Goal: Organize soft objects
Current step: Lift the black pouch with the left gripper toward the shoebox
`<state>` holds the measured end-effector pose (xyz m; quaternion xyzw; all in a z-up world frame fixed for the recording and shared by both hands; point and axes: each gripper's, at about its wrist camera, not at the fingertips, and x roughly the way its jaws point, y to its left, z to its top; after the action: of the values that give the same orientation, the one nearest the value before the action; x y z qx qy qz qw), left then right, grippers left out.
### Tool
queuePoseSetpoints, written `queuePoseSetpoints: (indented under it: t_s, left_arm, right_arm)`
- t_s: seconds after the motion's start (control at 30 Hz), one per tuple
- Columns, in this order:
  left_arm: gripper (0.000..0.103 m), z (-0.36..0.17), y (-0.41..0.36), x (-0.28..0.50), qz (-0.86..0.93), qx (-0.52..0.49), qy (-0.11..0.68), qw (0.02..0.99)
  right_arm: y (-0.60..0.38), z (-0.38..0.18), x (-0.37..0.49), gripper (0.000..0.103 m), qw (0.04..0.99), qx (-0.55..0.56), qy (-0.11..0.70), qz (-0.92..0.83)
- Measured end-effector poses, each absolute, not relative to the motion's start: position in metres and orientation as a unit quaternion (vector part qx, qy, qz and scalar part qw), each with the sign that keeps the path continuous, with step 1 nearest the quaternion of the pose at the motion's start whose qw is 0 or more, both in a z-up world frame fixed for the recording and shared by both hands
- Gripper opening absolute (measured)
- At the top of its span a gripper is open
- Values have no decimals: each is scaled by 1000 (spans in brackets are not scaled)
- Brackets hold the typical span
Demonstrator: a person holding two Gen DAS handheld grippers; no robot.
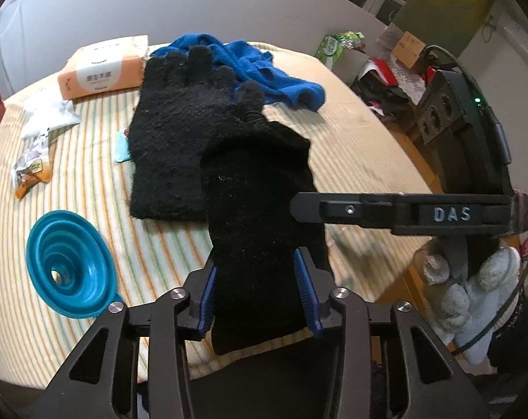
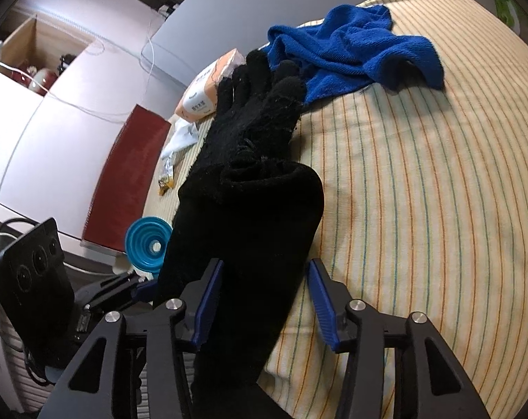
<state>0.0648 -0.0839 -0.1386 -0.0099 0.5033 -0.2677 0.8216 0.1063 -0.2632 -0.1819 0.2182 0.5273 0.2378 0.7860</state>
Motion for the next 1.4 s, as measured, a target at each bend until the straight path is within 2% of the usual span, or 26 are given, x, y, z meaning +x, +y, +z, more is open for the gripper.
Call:
queuePoseSetpoints:
  t_s: [0.03, 0.13, 0.37, 0.53, 0.63, 1.07, 1.4]
  left_arm:
    - [38, -137, -84, 63, -268, -8, 502, 822]
    - [34, -133, -87, 60, -272, -2, 497, 824]
    - [34, -143, -82, 69, -268, -19, 508, 818]
    - [31, -139, -84, 65, -271, -15, 500, 822]
    - [30, -134, -82, 63, -274, -17, 493, 825]
    - [29, -91, -63, 47, -281, -43, 445, 849]
    - [29, -43, 20, 40, -210, -72, 381, 897]
  right_arm:
    - [-264, -180, 105, 31, 784, 225, 525, 245]
    - [-263, -173, 104, 31, 791, 209, 522, 241]
    - [-257, -176, 105, 33, 795, 193, 523, 238]
    - [-254, -174, 105, 18, 798, 193, 520, 235]
    - [-257, -170, 103, 14, 801, 196, 515, 235]
    - [-250, -107, 78, 13, 833, 173, 462, 250]
    - [-163, -49, 100, 13, 840, 118, 424, 316]
